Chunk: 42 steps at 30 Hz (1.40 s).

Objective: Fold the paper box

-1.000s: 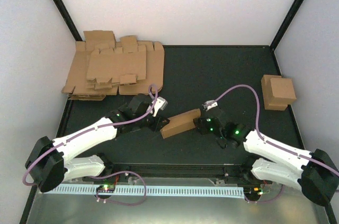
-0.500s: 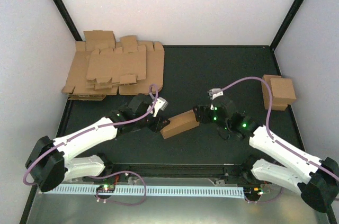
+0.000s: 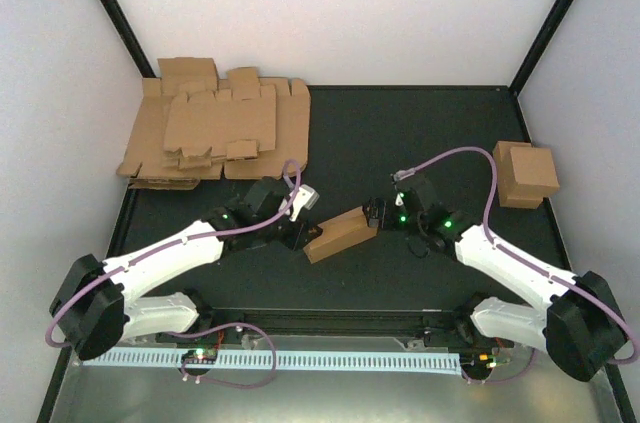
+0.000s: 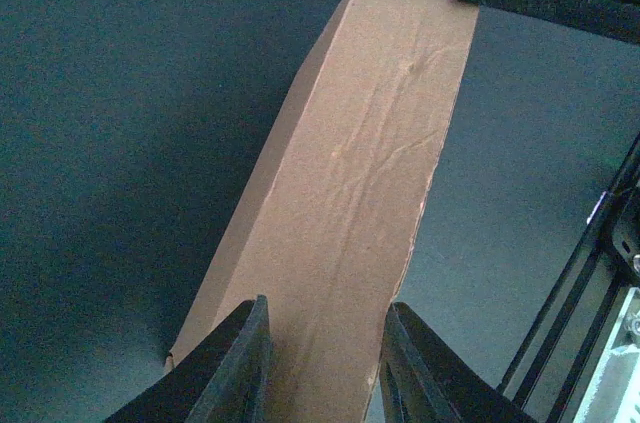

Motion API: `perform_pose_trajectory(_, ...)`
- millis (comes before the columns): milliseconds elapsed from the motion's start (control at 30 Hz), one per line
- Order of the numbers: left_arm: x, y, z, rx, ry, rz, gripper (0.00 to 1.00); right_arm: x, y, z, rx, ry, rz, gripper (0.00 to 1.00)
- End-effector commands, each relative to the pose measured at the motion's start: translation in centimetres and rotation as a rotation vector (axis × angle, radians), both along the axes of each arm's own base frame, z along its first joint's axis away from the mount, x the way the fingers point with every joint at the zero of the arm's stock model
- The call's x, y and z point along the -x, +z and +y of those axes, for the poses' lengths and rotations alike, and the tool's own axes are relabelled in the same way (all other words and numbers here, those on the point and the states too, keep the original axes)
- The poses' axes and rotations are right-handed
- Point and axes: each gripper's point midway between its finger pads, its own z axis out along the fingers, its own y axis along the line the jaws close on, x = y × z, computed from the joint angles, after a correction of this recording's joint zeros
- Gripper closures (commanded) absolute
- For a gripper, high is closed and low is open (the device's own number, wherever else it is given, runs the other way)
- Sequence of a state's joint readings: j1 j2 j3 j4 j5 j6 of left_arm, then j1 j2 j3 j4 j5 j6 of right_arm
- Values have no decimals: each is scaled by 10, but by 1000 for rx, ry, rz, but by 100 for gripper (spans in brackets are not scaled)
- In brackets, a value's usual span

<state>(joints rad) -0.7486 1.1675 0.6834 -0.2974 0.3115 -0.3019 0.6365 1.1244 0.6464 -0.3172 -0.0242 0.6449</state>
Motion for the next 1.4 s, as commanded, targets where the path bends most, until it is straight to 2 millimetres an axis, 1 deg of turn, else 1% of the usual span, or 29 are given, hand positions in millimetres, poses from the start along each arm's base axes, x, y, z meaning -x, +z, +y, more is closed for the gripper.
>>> perform_pose_trajectory(0, 6, -12, 0, -31, -24, 21, 68, 6, -17, -1, -39, -9, 21, 10)
perform_pose_trajectory(100, 7, -15, -1, -36, -29, 29, 68, 12, -33, -6, -28, -21, 43, 11)
perform_pose_trajectory(167, 9, -17, -1, -40, -33, 33, 68, 15, -38, -8, -31, -24, 48, 11)
perform_pose_trajectory(400, 13, -21, -1, -53, -37, 35, 67, 18, -42, -10, -35, -24, 43, 11)
perform_pose_trajectory(600, 17, -24, -4, -73, -40, 29, 65, 24, -51, -10, -45, -11, 58, 11)
perform_pose_trajectory(733, 18, -22, -5, -86, -40, 9, 63, 20, -41, -7, -48, 11, 26, 11)
perform_pose_trajectory(833, 17, -16, -6, -86, -35, -8, 58, 16, -27, -4, -49, 27, -11, 11)
perform_pose_trajectory(967, 15, -10, -6, -89, -32, -26, 54, 10, -8, -2, -40, 46, -46, 11)
perform_pose_trajectory(1133, 13, -5, -7, -89, -33, -35, 52, 1, 16, -1, -37, 53, -78, 11)
perform_pose_trajectory(1267, 14, 2, -9, -72, -32, -34, 44, -4, 27, -4, -63, 58, -85, 11)
perform_pose_trajectory(1367, 14, 11, -10, -50, -32, -49, 39, -7, 31, -6, -75, 63, -87, 11)
